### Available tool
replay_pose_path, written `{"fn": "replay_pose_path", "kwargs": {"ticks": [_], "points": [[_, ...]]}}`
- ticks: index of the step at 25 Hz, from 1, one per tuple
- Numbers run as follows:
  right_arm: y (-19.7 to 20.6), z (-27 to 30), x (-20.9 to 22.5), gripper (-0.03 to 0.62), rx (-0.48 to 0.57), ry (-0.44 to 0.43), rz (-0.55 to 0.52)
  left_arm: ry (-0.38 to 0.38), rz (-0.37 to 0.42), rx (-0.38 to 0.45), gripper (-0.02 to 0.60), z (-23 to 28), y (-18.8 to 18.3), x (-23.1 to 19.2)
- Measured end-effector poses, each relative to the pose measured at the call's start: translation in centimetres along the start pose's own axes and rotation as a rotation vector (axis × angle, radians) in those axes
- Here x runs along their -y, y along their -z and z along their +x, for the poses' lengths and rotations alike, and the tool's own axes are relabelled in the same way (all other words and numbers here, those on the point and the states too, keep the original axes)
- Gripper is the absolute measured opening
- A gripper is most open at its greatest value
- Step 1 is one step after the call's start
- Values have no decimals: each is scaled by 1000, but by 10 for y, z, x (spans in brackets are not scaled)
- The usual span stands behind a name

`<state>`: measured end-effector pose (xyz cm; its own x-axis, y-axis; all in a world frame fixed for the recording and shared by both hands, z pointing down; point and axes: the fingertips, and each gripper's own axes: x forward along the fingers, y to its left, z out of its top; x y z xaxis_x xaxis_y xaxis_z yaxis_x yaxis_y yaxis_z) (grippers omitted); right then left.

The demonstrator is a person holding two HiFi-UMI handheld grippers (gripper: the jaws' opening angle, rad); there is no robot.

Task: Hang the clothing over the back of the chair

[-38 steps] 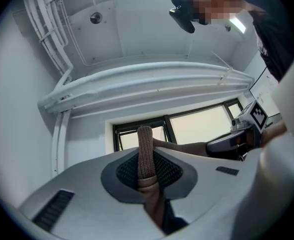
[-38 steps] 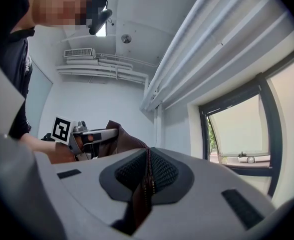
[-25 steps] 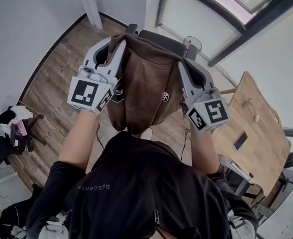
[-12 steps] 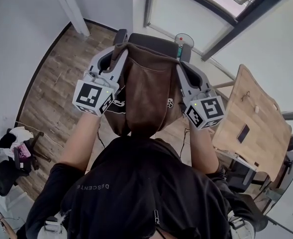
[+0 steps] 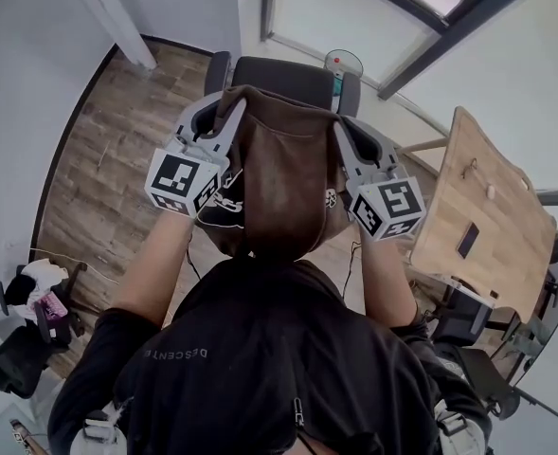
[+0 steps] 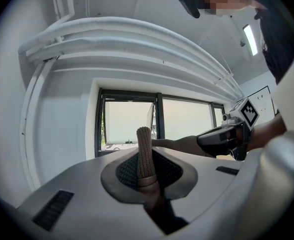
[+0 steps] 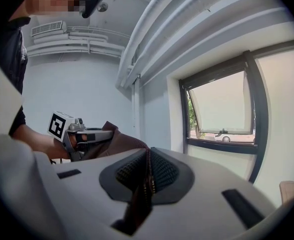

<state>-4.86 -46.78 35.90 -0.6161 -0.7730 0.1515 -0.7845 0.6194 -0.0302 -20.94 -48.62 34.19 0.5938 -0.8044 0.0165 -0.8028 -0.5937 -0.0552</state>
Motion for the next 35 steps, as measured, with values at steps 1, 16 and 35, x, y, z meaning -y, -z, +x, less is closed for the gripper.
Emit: {"fn": "replay_pose_path", "kwargs": {"ticks": [1, 16, 35], "points": [[3, 2, 1, 34, -7, 7, 3, 8, -6, -9, 51, 3, 5, -2], [54, 35, 22, 37, -110, 59, 78, 65, -101, -121, 52, 34, 67, -18], [102, 58, 30, 52, -222, 64, 167, 78, -183, -240, 55, 45, 122, -25]]}}
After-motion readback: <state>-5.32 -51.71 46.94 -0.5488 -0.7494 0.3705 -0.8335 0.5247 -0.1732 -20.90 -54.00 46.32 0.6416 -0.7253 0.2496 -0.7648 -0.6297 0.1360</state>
